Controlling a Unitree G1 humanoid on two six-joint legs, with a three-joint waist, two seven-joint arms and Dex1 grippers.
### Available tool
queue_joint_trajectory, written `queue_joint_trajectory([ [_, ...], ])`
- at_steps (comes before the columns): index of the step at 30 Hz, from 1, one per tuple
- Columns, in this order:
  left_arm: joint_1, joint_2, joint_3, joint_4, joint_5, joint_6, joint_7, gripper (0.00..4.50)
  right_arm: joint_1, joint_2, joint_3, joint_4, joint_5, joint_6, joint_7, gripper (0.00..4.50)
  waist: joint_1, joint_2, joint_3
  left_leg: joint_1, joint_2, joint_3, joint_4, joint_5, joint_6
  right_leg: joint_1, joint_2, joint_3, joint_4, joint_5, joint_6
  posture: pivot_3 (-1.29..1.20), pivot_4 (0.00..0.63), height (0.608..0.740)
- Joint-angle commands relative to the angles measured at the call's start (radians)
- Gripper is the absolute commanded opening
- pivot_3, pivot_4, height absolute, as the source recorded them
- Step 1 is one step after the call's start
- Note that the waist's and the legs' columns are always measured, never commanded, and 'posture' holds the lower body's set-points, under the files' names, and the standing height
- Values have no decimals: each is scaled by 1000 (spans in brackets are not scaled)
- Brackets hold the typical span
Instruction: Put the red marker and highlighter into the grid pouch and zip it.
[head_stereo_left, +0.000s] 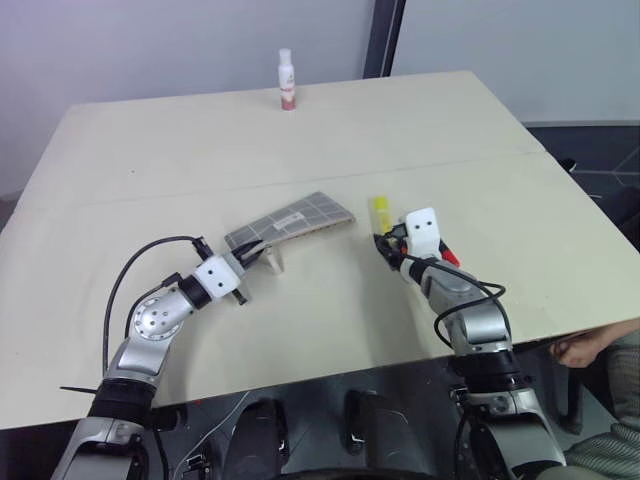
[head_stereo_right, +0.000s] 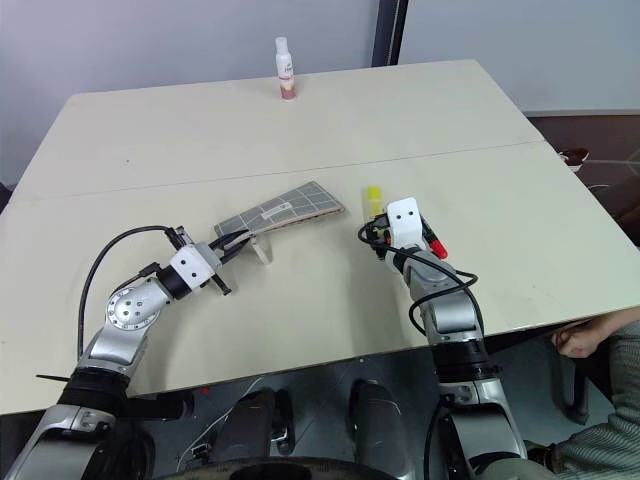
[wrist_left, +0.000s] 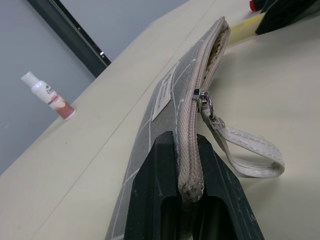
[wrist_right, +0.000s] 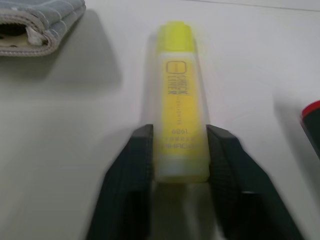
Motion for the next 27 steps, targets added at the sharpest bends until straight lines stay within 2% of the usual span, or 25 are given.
queue_joint_trajectory([
  [1, -2, 1, 1, -31, 3, -5, 6, 0, 35, -42, -3, -46, 3, -18, 54, 854, 2, 0, 0, 0, 0, 0, 0, 0, 0, 0, 0, 0, 0, 0, 0, 0, 150, 740],
  [8, -18, 8, 3, -2, -6, -13, -5, 0, 141, -201, -119, -216, 202, -205, 390, 854, 5, 0, 0, -1, -1, 0, 0, 0, 0, 0, -1, 0, -1, -1, 1, 0, 150, 740],
  [10, -33, 11, 11, 20, 2, -23, 6, 0, 175, -226, -154, -277, 272, -196, 446, 854, 5, 0, 0, -1, -1, 0, 0, 0, 0, 0, 0, 0, -1, -2, 3, 0, 150, 740],
  [12, -50, 9, 11, 36, -5, -24, 4, 0, 247, -300, -106, -344, 244, -230, 539, 854, 6, 0, 0, 0, 0, -1, 0, 0, 0, 0, 0, 0, -1, -3, 4, 0, 150, 740],
  [15, -55, 5, 5, 38, -8, -28, -1, 0, 277, -328, -18, -369, 171, -259, 549, 854, 0, -1, 0, 0, 0, -2, 0, 0, 0, 0, 0, -1, -1, -3, 4, 0, 150, 740],
  [18, -42, 8, 5, 23, -8, -28, -1, 0, 249, -295, 47, -323, 95, -283, 498, 854, -1, -1, 0, 0, 0, -1, 0, 0, 0, 0, 0, 0, -1, -3, 4, 0, 150, 740],
  [27, -1, 1, -15, -28, 13, -34, 2, 0, 186, -248, 103, -250, 52, -294, 479, 854, 7, -1, 0, -1, -1, -1, 0, 0, 0, -1, -1, 0, -2, -1, 1, 0, 150, 740],
])
